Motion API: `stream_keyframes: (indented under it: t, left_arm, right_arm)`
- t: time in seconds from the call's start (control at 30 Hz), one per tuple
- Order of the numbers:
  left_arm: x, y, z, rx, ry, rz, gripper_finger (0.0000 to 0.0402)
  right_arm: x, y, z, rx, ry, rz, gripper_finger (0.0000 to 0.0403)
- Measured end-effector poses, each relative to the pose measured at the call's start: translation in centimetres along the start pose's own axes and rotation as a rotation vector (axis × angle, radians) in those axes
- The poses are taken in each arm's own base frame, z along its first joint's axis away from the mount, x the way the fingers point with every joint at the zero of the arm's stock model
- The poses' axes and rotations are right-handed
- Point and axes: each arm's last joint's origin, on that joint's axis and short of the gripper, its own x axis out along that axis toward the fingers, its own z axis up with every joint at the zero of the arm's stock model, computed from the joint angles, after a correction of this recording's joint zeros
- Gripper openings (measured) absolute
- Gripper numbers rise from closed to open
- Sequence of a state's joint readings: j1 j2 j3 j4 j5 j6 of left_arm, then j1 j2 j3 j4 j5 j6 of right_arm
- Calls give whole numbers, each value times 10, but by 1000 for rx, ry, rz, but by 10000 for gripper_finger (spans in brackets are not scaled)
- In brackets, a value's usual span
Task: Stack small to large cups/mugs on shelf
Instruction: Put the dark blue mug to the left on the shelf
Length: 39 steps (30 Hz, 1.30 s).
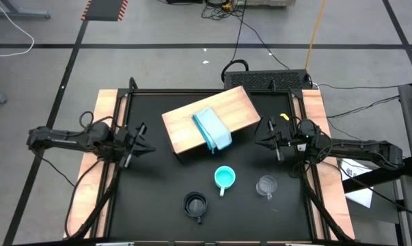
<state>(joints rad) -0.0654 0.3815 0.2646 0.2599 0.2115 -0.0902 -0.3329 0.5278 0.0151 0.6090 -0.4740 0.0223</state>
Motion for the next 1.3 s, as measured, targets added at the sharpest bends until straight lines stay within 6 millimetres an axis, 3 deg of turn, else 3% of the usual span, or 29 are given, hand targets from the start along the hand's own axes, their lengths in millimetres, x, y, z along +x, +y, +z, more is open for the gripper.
stream_keyframes:
  t: [0.37, 0.6, 0.77, 1.07, 1.3]
  left_arm:
    - [52, -4, 29, -15, 128, -54, 0]
    - [77, -10, 41, 16, 314, 74, 0]
    - [88, -18, 41, 80, 457, 215, 0]
    - [114, -39, 43, 126, 572, 125, 0]
    - [150, -46, 42, 257, 631, 95, 0]
  right_arm:
    - [0, 0, 0, 0, 0, 0, 0]
    - [0, 0, 0, 0, 0, 0, 0]
    - [0, 0, -1, 7, 14, -1, 0]
    - [0, 0, -3, 13, 25, -1, 0]
    - [0, 0, -2, 39, 22, -1, 0]
